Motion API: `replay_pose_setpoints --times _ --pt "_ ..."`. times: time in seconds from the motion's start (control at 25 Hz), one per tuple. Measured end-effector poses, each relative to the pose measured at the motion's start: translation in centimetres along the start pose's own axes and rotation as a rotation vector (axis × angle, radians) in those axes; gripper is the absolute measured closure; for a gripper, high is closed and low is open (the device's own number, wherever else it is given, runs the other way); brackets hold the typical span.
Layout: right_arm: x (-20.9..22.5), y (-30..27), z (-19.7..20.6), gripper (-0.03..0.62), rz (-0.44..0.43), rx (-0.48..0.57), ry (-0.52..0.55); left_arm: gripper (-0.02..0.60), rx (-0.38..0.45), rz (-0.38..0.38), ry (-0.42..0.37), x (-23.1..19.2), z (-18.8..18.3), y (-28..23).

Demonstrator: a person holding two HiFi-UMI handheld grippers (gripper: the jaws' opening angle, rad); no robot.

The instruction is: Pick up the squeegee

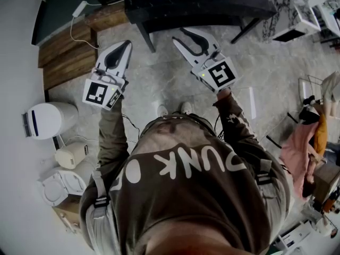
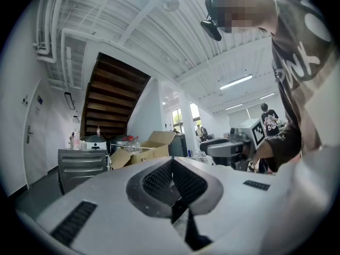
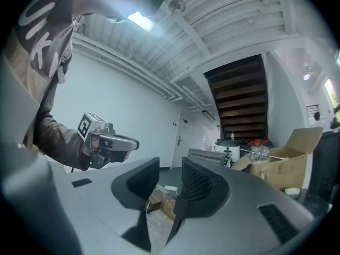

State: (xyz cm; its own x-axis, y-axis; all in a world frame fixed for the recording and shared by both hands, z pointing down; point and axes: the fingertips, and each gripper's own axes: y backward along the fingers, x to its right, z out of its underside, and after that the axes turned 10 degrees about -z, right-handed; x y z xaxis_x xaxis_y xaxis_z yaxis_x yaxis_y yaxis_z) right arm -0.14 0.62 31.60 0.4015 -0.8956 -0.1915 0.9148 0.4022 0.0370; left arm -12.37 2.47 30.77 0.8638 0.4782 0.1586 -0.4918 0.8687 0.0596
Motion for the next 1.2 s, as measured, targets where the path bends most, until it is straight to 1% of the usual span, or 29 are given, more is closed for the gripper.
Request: replay_pose_setpoints --times 0.24,0.4,0.52,0.64,0.8,0.84,0.88,1.04,1.2 --pt "-0.3 0.2 0.5 0.395 -0.024 -0.020 -0.004 0.580 -0.001 0.000 0.000 0.2 0.0 0.1" --pt "-0.5 0.1 0.3 0.337 -0.032 -0.011 -0.005 0.580 -0.004 0.000 -0.002 0.2 0.1 0.2" --pt "-0.6 0.0 0.2 0.281 -0.038 -0.006 -0.011 0.580 -0.004 -0.002 -0.003 0.1 0.1 0.3" --pt "-0.8 -0.1 0.4 0.208 -0.040 -0.012 -0.021 0.580 -0.004 -0.002 -0.003 0.2 0.1 0.4" --pt "-0.9 -0.1 0.5 0.140 -0.045 -0.017 -0.029 0.580 -0.004 -0.002 -0.001 0.3 0.0 0.6" --pt "-1.0 -0.1 0.7 0.112 -0.051 -0.021 -0.036 0.580 -0.005 -0.002 0.000 0.3 0.1 0.6" --pt "-1.1 -0.2 0.8 0.105 -0.058 -0.022 -0.042 0.580 -0.005 -0.002 0.000 0.3 0.1 0.6" --pt "-1.5 -0.3 1.1 0.009 -0.074 -0.017 -0.050 0.580 -0.008 -0.002 0.000 0.5 0.3 0.6" --pt "-1.8 -0.3 1.4 -0.001 -0.084 -0.027 -0.054 0.580 -0.009 -0.003 0.000 0.7 0.2 0.6"
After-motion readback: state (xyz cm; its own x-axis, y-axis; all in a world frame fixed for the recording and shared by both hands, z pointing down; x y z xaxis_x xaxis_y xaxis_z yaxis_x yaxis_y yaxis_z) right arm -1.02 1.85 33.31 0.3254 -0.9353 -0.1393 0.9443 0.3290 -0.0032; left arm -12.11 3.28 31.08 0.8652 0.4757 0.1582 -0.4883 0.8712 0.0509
